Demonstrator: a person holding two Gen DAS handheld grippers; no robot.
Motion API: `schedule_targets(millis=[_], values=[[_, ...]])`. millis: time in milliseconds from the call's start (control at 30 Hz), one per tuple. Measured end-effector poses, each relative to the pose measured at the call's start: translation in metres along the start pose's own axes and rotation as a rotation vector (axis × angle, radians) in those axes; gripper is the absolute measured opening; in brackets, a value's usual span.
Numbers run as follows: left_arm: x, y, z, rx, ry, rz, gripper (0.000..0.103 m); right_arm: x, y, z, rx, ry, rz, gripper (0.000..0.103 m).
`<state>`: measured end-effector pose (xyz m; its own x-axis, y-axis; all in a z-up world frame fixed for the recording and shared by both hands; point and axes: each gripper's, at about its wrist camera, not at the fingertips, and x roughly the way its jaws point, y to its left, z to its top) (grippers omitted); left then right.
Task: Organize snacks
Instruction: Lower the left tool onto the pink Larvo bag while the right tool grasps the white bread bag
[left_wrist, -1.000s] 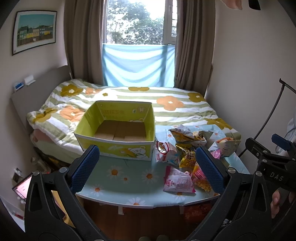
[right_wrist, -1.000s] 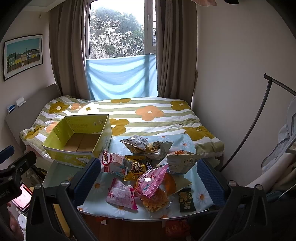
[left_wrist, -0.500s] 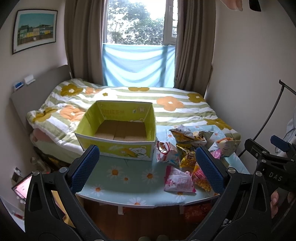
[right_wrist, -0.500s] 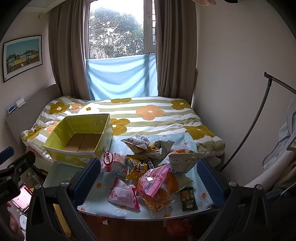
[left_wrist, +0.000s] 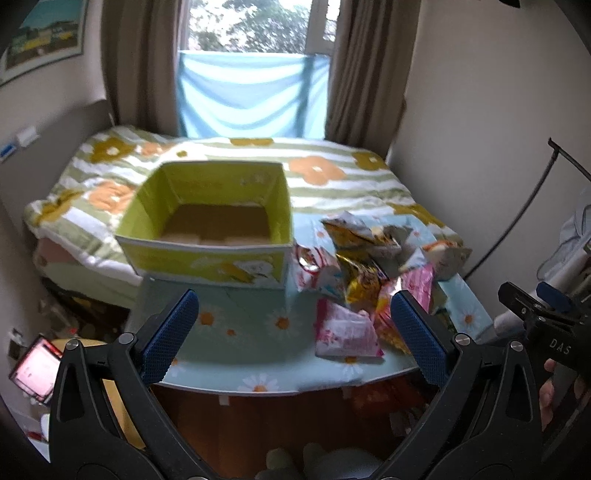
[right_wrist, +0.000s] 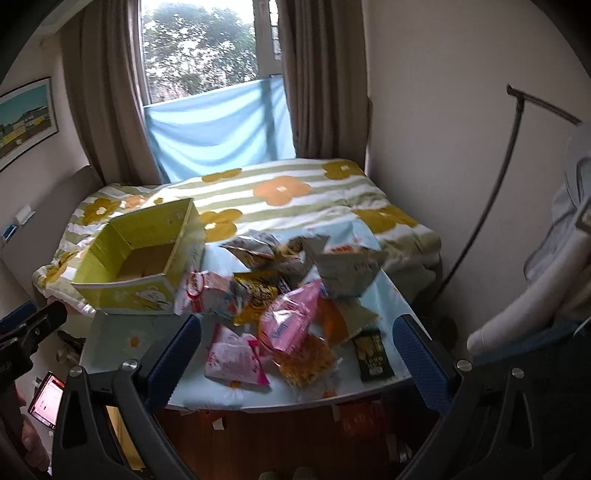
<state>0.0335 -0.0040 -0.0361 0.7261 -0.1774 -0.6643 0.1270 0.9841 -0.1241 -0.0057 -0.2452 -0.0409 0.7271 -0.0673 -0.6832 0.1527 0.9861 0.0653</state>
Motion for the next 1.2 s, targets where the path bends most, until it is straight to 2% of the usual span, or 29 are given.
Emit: schedule_targets(millis=[267, 467, 600, 767, 900, 1100, 1167, 1200], values=[[0.047, -0.042, -0.005, 0.104, 0.072, -0.094, 0.103, 0.037, -0.042, 0.007, 0.057, 0.042, -0.013, 0.103], [0.099, -0.099, -0.012, 0.205, 0.144, -0.167, 0.103, 0.086, -0.075, 0.025, 0.094, 0.112, 0.065, 0.103], [0.139, -0.130, -0.021, 0.247, 0.203, -0.188, 0.103, 0.124, -0.088, 0.031, 0.086, 0.176, 0.099, 0.103], [0.190, -0.158, -0.034, 0.280, 0.273, -0.182, 0.103, 0.169, -0.097, 0.031, 0.068, 0.243, 0.179, 0.103], [0.221, -0.171, -0.046, 0.294, 0.302, -0.144, 0.103, 0.196, -0.100, 0.031, 0.055, 0.268, 0.230, 0.103], [0.252, -0.178, -0.055, 0.301, 0.311, -0.110, 0.103, 0.224, -0.104, 0.028, 0.065, 0.259, 0.272, 0.103], [0.259, -0.181, -0.058, 0.319, 0.316, -0.108, 0.101, 0.228, -0.105, 0.028, 0.070, 0.251, 0.276, 0.103], [0.261, -0.181, -0.058, 0.328, 0.320, -0.107, 0.096, 0.230, -0.105, 0.029, 0.071, 0.252, 0.276, 0.103]])
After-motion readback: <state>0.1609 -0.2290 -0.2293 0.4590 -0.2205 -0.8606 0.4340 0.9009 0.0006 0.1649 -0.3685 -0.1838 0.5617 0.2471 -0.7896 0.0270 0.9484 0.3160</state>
